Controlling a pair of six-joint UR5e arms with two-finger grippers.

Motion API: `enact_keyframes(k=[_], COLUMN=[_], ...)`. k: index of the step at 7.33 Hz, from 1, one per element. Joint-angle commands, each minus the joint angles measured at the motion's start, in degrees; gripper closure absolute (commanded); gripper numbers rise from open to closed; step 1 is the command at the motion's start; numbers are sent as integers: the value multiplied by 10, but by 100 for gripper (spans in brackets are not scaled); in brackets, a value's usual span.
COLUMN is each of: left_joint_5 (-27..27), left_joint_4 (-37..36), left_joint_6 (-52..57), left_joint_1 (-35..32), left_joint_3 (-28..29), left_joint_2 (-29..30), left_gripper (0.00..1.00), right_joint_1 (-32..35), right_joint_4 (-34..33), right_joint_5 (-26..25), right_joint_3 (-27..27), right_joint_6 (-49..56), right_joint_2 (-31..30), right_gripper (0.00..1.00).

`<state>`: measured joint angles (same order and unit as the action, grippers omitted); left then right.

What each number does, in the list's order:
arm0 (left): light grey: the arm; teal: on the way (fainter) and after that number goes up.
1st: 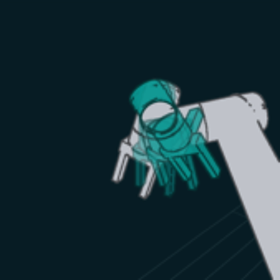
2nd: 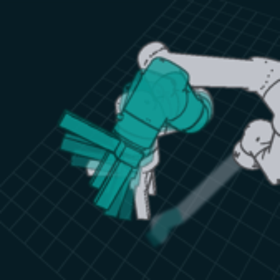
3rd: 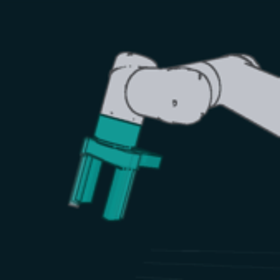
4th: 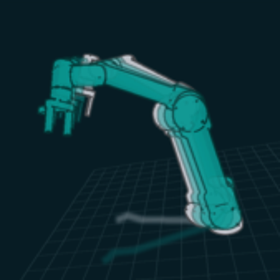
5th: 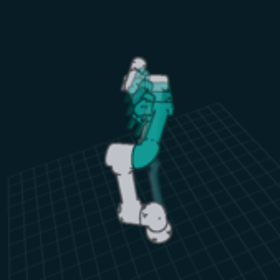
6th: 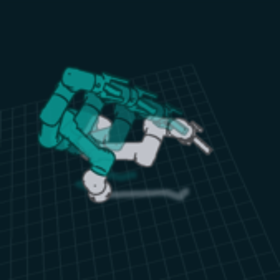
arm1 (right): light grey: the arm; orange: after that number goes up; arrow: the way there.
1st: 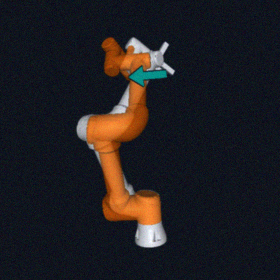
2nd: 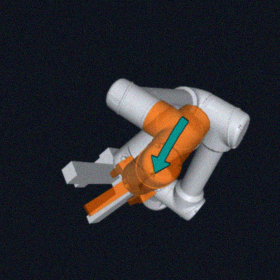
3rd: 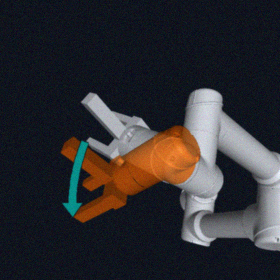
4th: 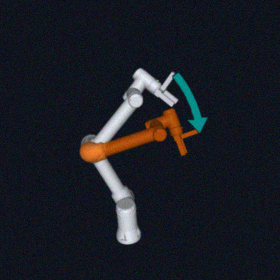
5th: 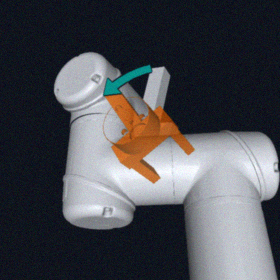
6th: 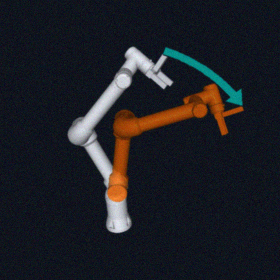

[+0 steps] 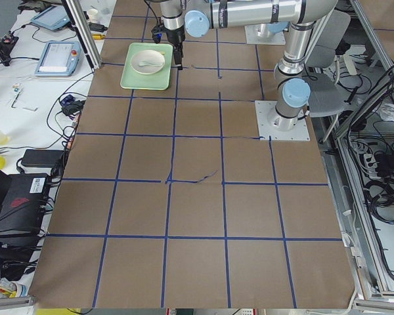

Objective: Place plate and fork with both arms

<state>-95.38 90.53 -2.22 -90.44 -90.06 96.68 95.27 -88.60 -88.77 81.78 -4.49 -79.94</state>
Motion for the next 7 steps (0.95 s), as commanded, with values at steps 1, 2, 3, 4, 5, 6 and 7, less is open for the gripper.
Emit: enact_keyframes(k=[1, 2, 3, 4, 5, 6, 7], left_joint_5=[42, 53, 47, 42, 43, 43, 42], left_joint_4=[6, 4, 8, 8, 8, 8, 6], left_joint_6=[-4, 0, -2, -2, -5, -9, -9], left_joint_1=[-1, 2, -3, -3, -3, -4, -4], left_joint_3=[-7, -8, -7, -9, -13, -13, -14], left_joint_2=[-10, -17, -28, -35, -38, -38, -37], left_gripper=[0, 0, 0, 0, 0, 0, 0], right_joint_1=[4, 4, 6, 6, 6, 6, 6], right_joint_4=[20, 25, 24, 22, 16, 15, 17], right_joint_5=[-2, 1, 2, -4, -4, -7, -4], right_joint_3=[3, 4, 11, 14, 16, 17, 17], right_joint_6=[-24, -23, -24, -25, -21, -21, -24], right_joint_2=[-8, -7, -7, -7, -3, -3, -6], right_gripper=[0, 0, 0, 0, 0, 0, 0])
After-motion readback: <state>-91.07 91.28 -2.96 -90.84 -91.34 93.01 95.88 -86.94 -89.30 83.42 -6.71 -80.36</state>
